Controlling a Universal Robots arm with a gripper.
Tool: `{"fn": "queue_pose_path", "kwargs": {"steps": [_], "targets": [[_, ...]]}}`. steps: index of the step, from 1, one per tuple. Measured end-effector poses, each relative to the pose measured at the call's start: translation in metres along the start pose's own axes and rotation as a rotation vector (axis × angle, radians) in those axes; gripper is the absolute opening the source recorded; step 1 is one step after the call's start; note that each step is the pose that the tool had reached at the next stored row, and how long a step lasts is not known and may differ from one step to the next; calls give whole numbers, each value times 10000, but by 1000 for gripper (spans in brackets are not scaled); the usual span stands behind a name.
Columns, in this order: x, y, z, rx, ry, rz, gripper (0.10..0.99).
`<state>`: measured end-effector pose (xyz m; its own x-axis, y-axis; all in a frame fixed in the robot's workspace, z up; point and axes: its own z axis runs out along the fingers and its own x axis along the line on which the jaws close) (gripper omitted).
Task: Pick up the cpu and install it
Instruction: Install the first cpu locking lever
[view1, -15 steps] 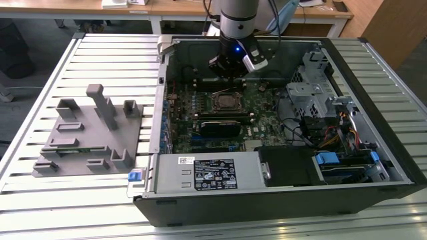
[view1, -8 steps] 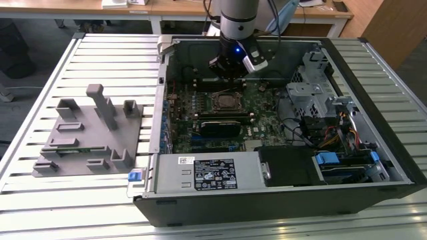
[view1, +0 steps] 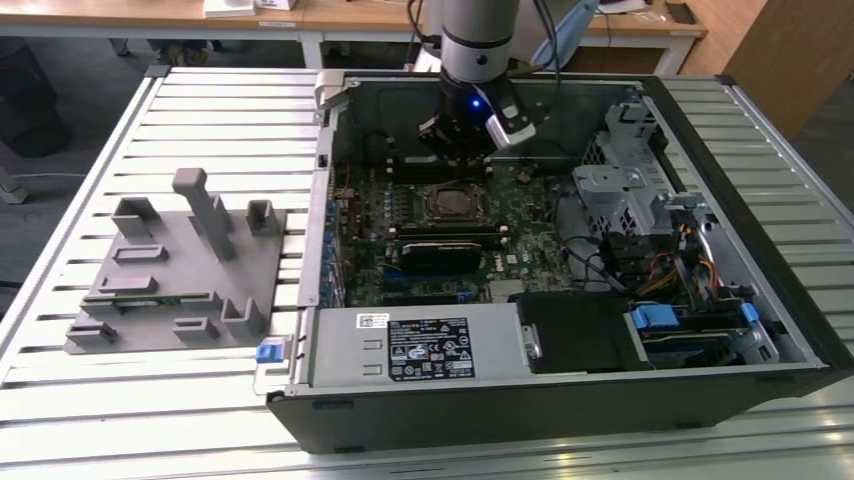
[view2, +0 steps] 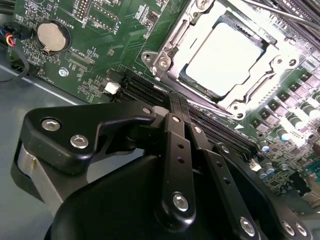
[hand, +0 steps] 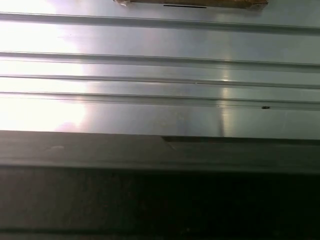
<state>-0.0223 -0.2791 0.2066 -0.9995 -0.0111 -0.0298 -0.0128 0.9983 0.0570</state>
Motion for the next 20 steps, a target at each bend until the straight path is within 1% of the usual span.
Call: {"fn": "queue_pose_path", "kwargs": {"steps": [10,20], "targets": [[-24,-4,59,-1,10,1,106],[-26,-3,51,-1,10,1,106]]}}
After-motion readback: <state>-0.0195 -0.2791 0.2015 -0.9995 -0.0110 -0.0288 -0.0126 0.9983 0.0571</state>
